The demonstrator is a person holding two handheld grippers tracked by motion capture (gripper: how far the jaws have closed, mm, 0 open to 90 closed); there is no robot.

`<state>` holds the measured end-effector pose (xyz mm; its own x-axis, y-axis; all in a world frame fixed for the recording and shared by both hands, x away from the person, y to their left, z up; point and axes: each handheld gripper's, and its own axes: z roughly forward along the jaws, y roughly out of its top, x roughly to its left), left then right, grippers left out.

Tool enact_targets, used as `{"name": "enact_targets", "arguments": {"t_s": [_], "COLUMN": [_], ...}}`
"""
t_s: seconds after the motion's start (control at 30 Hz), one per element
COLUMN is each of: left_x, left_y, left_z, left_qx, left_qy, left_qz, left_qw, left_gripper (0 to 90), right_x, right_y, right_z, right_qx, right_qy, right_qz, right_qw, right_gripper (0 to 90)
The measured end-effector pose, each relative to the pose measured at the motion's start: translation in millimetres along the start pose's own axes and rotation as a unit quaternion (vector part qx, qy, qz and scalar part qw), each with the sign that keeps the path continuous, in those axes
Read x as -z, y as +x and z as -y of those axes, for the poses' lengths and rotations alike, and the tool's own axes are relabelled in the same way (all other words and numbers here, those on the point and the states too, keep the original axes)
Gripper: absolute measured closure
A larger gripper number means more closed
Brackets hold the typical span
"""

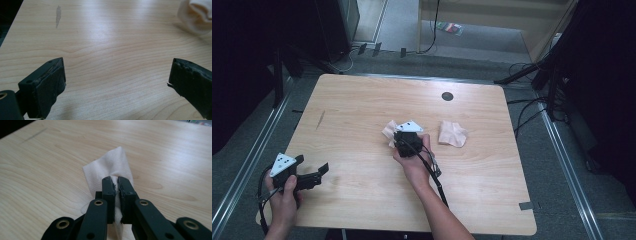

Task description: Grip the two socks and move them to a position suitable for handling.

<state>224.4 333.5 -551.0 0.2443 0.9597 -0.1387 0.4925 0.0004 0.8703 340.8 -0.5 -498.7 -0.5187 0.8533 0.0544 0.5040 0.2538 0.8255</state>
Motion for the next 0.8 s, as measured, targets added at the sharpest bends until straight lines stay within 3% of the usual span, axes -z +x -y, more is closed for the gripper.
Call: {"name": "enact_targets", "arguments": {"t_s": [0.3, 0.4, 0.5, 0.53, 0.67, 0.7, 0.73, 0.8], "left_x": [2.9, 4.6, 5.1, 4.9, 3.7, 3.7, 1.7, -2.2], "left_y": [-4.3, -10.6, -18.8, -31.5, -55.1, -55.1, -68.0, -80.6], "left_z": [-1.8, -4.7, -7.0, -10.4, -18.2, -18.2, -21.7, -25.3], "left_qx": [-0.012, 0.004, -0.004, -0.013, -0.021, -0.021, -0.032, -0.039], "left_qy": [-0.006, -0.012, -0.013, -0.014, -0.019, -0.019, -0.021, -0.02], "left_qz": [-0.01, 0.007, 0.009, 0.019, 0.044, 0.044, 0.054, 0.067], "left_qw": [0.9999, 0.9999, 0.9999, 0.9996, 0.9986, 0.9986, 0.9978, 0.9968], "left_gripper": [1.1, 1.1, 1.1, 1.1, 1.1, 1.1, 1.1, 1.1], "right_x": [52.6, 66.9, 77.2, 85.3, 96.7, 96.7, 101.8, 104.9], "right_y": [-13.5, -18.4, -21.5, -23.2, -25.2, -25.2, -26.9, -27.9], "right_z": [-2.3, 3.8, 10.2, 16.8, 30.0, 30.0, 37.7, 43.6], "right_qx": [-0.013, -0.017, -0.021, -0.028, -0.034, -0.034, -0.038, -0.042], "right_qy": [-0.029, -0.033, -0.035, -0.035, -0.037, -0.037, -0.038, -0.039], "right_qz": [-0.013, -0.017, -0.019, -0.022, -0.025, -0.025, -0.025, -0.026], "right_qw": [0.9994, 0.9992, 0.999, 0.9988, 0.9984, 0.9984, 0.9982, 0.9981], "right_gripper": [85.6, 85.6, 85.5, 85.6, 85.6, 85.6, 85.6, 85.5]}}
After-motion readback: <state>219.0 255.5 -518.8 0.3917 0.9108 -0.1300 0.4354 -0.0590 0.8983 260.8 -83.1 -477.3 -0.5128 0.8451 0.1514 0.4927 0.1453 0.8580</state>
